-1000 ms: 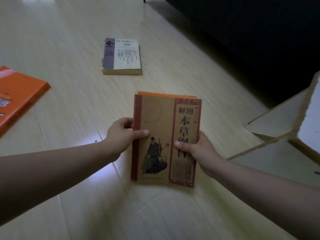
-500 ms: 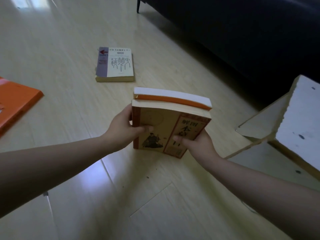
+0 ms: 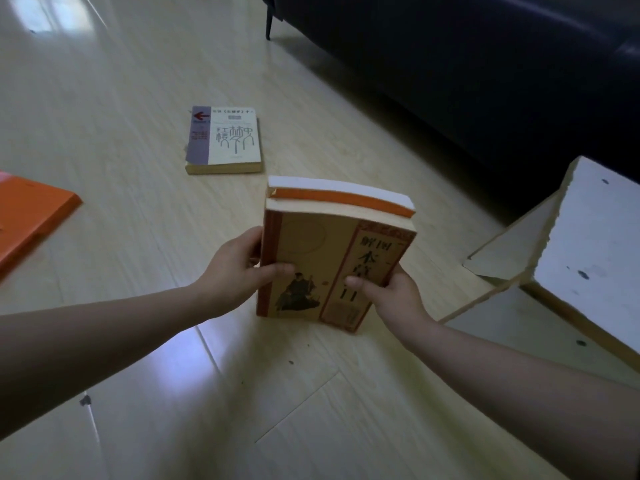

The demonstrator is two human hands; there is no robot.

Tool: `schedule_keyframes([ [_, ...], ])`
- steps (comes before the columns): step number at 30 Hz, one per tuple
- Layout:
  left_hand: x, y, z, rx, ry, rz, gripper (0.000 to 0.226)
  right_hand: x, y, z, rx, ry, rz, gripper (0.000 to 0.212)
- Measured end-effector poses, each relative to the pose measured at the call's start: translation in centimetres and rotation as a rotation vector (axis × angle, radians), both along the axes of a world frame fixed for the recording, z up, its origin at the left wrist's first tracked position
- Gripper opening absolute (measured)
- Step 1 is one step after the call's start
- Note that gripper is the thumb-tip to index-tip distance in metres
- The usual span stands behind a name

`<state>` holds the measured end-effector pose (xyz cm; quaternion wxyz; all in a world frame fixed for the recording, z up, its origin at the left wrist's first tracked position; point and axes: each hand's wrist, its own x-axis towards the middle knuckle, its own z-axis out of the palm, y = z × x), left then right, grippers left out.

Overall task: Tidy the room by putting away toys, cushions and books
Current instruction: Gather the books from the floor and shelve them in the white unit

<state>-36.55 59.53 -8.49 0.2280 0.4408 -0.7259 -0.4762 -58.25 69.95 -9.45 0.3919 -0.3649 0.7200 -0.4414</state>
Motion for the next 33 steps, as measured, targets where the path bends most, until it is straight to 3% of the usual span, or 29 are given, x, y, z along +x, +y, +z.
schedule_keyframes([
  [5, -0.6, 0.6, 1.4, 0.207, 0.159, 0.118, 0.044, 1.4, 1.1, 1.3, 0.038, -0.131, -0.014, 0.042],
  [9, -0.9, 1.2, 2.4, 0.361, 0.174, 0.170, 0.052, 2.3, 2.2, 3.3, 0.051, -0.197, -0.077, 0.037],
  [15, -2.1, 2.2, 6.5, 0.326, 0.228, 0.175, 0.040, 1.7, 3.1, 8.4, 0.019, -0.076, -0.084, 0.038],
  [25, -7.0, 3.1, 18.6, 0.227, 0.252, 0.069, 0.041, -2.8, 5.6, 20.6, -0.013, -0.084, -0.117, 0.041],
  [33, -15.1, 8.2, 24.2, 0.153, 0.223, -0.124, 0.039, -8.8, 12.7, 25.3, -0.085, -0.041, -0.279, 0.035],
])
